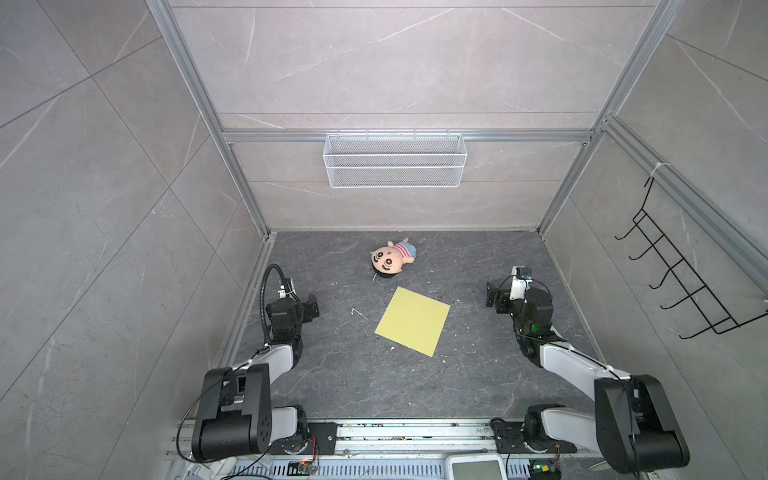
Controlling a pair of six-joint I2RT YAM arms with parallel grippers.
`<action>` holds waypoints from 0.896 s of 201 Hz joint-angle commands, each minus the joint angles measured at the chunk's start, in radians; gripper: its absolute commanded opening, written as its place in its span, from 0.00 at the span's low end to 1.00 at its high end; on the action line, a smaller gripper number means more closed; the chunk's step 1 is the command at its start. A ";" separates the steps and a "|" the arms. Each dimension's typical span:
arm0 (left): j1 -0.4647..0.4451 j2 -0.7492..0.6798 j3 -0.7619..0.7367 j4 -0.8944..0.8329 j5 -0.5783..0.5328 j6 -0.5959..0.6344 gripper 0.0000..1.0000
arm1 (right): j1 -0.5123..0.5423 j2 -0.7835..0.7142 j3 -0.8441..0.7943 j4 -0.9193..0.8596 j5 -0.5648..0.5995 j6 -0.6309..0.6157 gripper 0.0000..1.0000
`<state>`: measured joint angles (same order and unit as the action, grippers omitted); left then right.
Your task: Fold a paper plane with a square sheet of paper (pick it up from the middle)
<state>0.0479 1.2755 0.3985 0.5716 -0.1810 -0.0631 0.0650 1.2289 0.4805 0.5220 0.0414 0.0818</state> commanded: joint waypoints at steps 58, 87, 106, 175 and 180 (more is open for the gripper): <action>-0.014 -0.150 0.317 -0.535 0.105 -0.376 1.00 | 0.230 0.222 0.466 -0.597 -0.171 0.378 0.99; -0.014 -0.139 0.345 -0.543 0.209 -0.385 1.00 | 0.398 0.381 0.582 -0.639 -0.172 0.468 0.99; -0.014 -0.132 0.347 -0.541 0.230 -0.383 1.00 | 0.479 0.466 0.615 -0.592 -0.187 0.515 0.99; -0.014 -0.095 0.356 -0.546 0.225 -0.376 1.00 | 0.633 0.731 0.849 -0.693 -0.205 0.503 0.91; -0.014 -0.091 0.359 -0.547 0.225 -0.376 1.00 | 0.637 0.748 0.866 -0.705 -0.206 0.500 0.91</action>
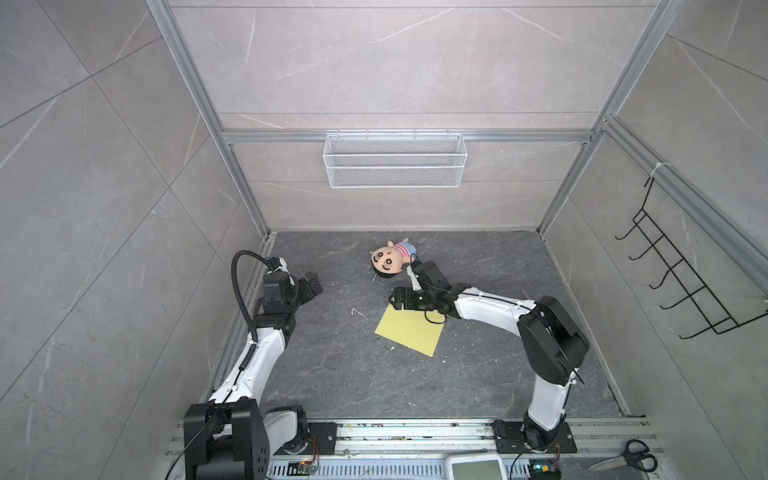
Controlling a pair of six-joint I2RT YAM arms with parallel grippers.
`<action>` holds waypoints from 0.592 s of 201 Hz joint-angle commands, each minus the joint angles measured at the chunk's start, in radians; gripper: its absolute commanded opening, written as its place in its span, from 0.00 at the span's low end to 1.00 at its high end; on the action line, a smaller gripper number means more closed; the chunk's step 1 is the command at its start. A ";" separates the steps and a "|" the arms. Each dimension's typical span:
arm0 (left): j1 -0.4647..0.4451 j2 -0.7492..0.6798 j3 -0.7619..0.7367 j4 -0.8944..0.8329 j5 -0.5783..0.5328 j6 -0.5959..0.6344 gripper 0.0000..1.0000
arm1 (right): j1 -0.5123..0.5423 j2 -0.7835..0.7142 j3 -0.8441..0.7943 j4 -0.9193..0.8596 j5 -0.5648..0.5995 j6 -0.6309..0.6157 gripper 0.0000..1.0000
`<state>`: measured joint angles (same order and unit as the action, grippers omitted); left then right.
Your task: Fold a paper plane with a square sheet of paper (pick it up from the middle)
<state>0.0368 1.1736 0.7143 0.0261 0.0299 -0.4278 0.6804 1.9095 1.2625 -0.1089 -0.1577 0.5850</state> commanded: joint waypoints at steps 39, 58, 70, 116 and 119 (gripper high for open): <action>-0.003 0.035 0.052 -0.008 0.022 -0.011 1.00 | 0.043 0.165 0.191 -0.141 -0.016 -0.026 0.87; -0.003 0.039 0.054 -0.008 0.022 -0.010 1.00 | 0.054 0.200 0.225 -0.167 -0.026 -0.039 0.87; -0.003 0.042 0.054 -0.010 0.022 -0.011 1.00 | 0.062 0.220 0.242 -0.186 -0.037 -0.049 0.86; -0.002 0.057 0.066 -0.020 0.044 -0.018 1.00 | 0.101 0.224 0.205 -0.222 -0.066 -0.074 0.84; -0.004 0.057 0.068 -0.021 0.045 -0.019 1.00 | 0.105 0.221 0.198 -0.227 -0.068 -0.076 0.84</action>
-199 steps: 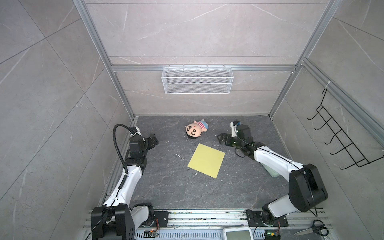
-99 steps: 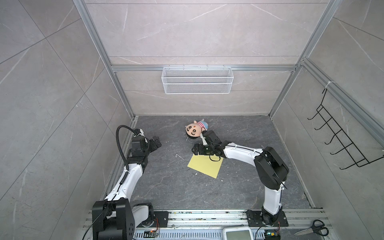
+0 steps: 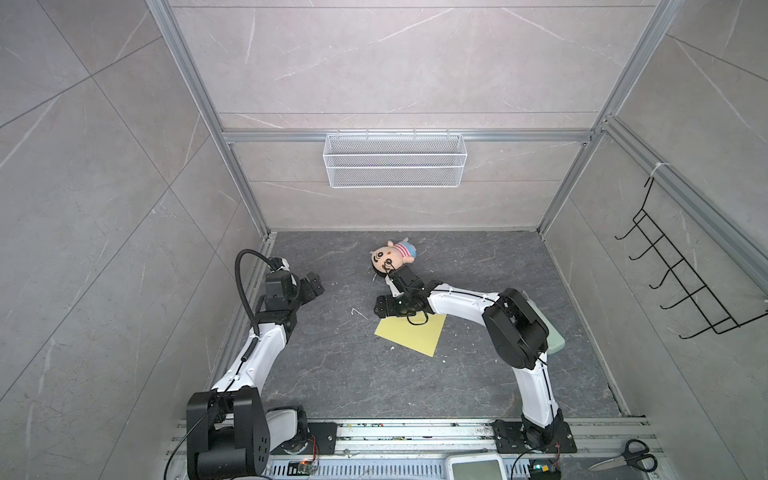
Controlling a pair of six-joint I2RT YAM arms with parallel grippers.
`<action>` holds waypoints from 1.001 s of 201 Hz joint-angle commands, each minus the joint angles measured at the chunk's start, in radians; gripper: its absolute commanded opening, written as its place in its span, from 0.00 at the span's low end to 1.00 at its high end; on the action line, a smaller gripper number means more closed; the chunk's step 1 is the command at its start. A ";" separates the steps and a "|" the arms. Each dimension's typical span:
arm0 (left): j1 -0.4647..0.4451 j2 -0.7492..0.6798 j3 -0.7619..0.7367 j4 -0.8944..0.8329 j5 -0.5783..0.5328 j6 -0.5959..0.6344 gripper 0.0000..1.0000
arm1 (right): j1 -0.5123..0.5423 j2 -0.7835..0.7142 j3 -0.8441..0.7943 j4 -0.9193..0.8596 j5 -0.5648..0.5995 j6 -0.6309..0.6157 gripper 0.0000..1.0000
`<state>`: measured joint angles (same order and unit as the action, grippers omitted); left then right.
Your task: Fold a paper plane with a square sheet of paper (pick it up from the middle)
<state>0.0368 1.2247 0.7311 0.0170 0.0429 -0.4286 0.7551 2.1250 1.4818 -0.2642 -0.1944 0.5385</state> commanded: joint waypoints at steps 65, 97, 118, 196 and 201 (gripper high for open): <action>-0.003 0.039 0.108 -0.127 0.061 -0.088 1.00 | 0.090 -0.221 -0.302 -0.081 -0.082 -0.029 0.84; -0.006 0.067 0.139 -0.186 0.182 -0.166 1.00 | 0.082 -0.364 -0.289 -0.121 0.009 0.024 0.90; -0.048 0.095 0.158 -0.242 0.277 -0.216 1.00 | 0.027 -0.440 -0.336 -0.157 0.053 0.055 0.96; -0.525 0.257 0.258 -0.413 0.294 -0.412 0.97 | -0.220 -0.483 -0.467 -0.282 -0.085 0.006 0.96; -0.539 0.269 0.259 -0.397 0.307 -0.426 0.97 | -0.228 -0.475 -0.471 -0.281 -0.093 0.006 0.94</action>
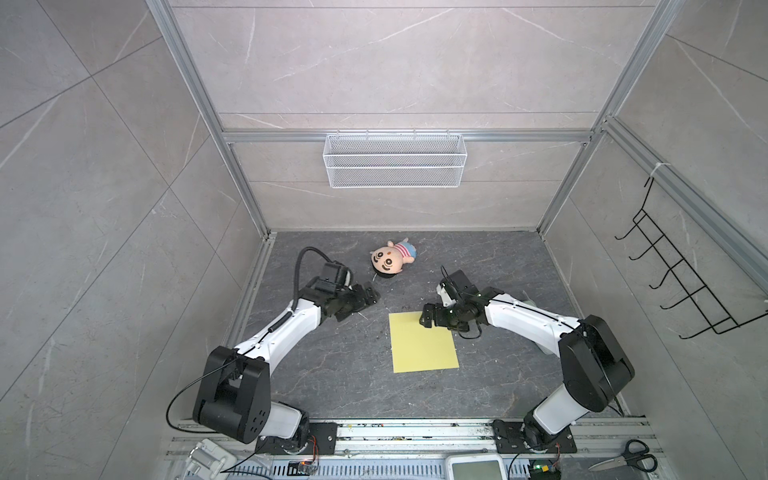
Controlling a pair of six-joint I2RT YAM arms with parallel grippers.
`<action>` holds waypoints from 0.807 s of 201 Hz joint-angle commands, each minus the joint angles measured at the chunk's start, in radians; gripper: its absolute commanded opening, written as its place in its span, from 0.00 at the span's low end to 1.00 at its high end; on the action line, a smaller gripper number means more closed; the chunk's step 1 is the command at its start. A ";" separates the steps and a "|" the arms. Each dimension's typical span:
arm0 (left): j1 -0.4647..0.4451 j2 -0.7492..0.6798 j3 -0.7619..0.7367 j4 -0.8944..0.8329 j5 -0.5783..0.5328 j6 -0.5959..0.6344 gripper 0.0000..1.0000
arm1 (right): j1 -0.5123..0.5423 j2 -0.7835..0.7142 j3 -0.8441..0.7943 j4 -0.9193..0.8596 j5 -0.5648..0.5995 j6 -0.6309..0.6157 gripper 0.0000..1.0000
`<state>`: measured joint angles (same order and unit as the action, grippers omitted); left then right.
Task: Fold a paper plane with a square sheet of paper (pick it up from the middle)
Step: 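Move both grippers to opposite edges of the yellow sheet's middle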
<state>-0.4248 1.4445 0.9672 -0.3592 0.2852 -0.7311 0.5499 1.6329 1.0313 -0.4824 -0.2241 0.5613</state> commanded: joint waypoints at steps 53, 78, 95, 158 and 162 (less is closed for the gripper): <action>-0.199 0.200 0.094 -0.011 0.141 -0.161 0.80 | -0.055 0.071 -0.043 -0.027 -0.101 -0.020 0.72; -0.226 0.271 0.131 -0.009 0.165 -0.161 0.78 | -0.066 0.087 -0.048 -0.019 -0.096 -0.023 0.67; -0.239 0.314 0.157 0.001 0.195 -0.157 0.76 | -0.070 0.094 -0.051 -0.015 -0.096 -0.025 0.65; -0.258 0.414 0.192 0.034 0.254 -0.121 0.76 | -0.077 0.123 -0.056 -0.011 -0.115 -0.038 0.59; -0.259 0.418 0.190 0.037 0.255 -0.119 0.76 | -0.077 0.123 -0.057 -0.010 -0.115 -0.037 0.59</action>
<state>-0.6769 1.8427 1.1332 -0.3447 0.4862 -0.8726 0.4744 1.7264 0.9897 -0.4965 -0.3271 0.5426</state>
